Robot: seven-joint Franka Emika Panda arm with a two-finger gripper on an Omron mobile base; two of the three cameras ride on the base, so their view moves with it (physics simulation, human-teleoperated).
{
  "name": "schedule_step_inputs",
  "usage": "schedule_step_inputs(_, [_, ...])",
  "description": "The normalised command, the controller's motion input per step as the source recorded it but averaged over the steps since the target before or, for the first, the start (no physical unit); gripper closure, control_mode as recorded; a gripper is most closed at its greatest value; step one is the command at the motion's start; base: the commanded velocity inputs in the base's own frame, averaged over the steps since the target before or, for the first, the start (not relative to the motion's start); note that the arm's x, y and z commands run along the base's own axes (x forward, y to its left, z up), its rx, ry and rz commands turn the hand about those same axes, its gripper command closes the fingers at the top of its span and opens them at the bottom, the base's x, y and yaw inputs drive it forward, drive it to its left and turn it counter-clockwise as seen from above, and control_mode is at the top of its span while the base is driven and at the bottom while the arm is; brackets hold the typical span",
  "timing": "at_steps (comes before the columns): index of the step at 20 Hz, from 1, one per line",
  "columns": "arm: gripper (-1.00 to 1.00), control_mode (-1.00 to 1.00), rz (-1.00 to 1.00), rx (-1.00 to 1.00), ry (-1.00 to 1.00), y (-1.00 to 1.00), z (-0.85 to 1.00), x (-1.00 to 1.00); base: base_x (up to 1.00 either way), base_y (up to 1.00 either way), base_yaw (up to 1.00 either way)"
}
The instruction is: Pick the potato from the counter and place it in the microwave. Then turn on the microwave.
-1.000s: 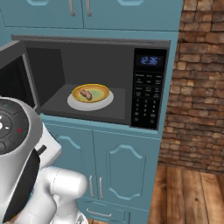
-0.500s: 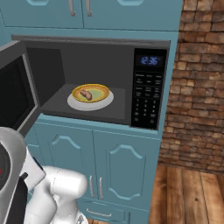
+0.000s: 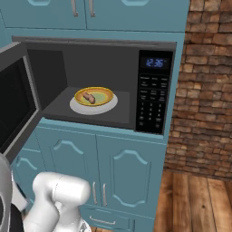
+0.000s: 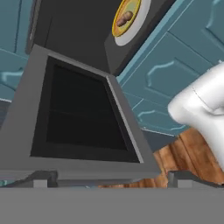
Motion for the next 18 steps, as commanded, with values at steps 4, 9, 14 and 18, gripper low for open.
schedule_step_inputs(4, [-1.0,-1.0,0.08,0.06,0.05,0.19,0.0,-0.27,0.0,0.0,0.0])
schedule_step_inputs(9, [-1.0,-1.0,0.11,0.04,0.05,0.22,0.0,-0.28,0.0,0.0,0.0])
schedule_step_inputs(14, [-1.0,-1.0,0.1,0.12,0.09,0.21,0.0,-0.24,0.0,0.0,0.0])
schedule_step_inputs(18, [-1.0,-1.0,0.13,0.14,0.14,0.22,-0.01,-0.2,0.0,0.0,0.0])
